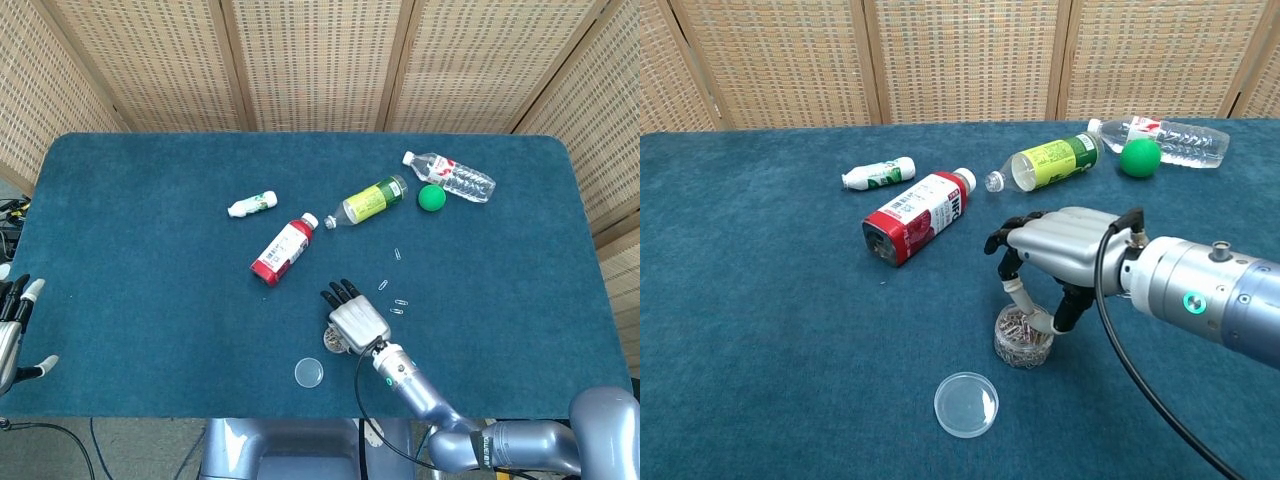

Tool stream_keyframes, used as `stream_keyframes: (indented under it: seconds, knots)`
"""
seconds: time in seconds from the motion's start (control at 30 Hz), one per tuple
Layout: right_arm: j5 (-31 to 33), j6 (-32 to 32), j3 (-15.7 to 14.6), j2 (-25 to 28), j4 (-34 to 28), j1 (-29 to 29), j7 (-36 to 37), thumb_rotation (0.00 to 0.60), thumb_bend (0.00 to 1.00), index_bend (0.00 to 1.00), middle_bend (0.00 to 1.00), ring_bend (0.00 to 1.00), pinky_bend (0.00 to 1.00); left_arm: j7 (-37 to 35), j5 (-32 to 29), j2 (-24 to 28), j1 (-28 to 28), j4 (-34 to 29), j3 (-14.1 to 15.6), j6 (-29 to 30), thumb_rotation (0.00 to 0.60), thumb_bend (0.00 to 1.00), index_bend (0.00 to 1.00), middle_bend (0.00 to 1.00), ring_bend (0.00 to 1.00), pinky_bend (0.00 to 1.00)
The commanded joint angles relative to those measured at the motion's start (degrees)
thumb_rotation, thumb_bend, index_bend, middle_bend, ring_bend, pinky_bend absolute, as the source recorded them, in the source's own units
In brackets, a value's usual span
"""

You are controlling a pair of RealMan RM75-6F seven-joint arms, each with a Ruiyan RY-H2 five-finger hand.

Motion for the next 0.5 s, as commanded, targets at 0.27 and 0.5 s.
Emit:
stream_keyframes:
  seconds: [0.27, 0.5]
  knots:
    - [1.0, -0.3, -0.5, 0.4, -0.6, 0.2, 0.1, 0.600, 0.46, 0.64, 0.11, 0.00, 0.06, 0.0, 0.2, 0.0, 0.0, 0.0, 0.1, 0.1, 0.600, 0.00, 0.00, 0.00, 0.00, 0.00]
    - [0.7, -0.1, -0.4, 1.0, -1.1, 0.2, 1.2, 0.600, 0.27, 0.39, 0.11, 0.00, 0.06, 0.2, 0.1, -0.1, -0.1, 0.0, 0.1, 0.0, 0.600, 0.00, 0.00, 0.00, 0.00, 0.00]
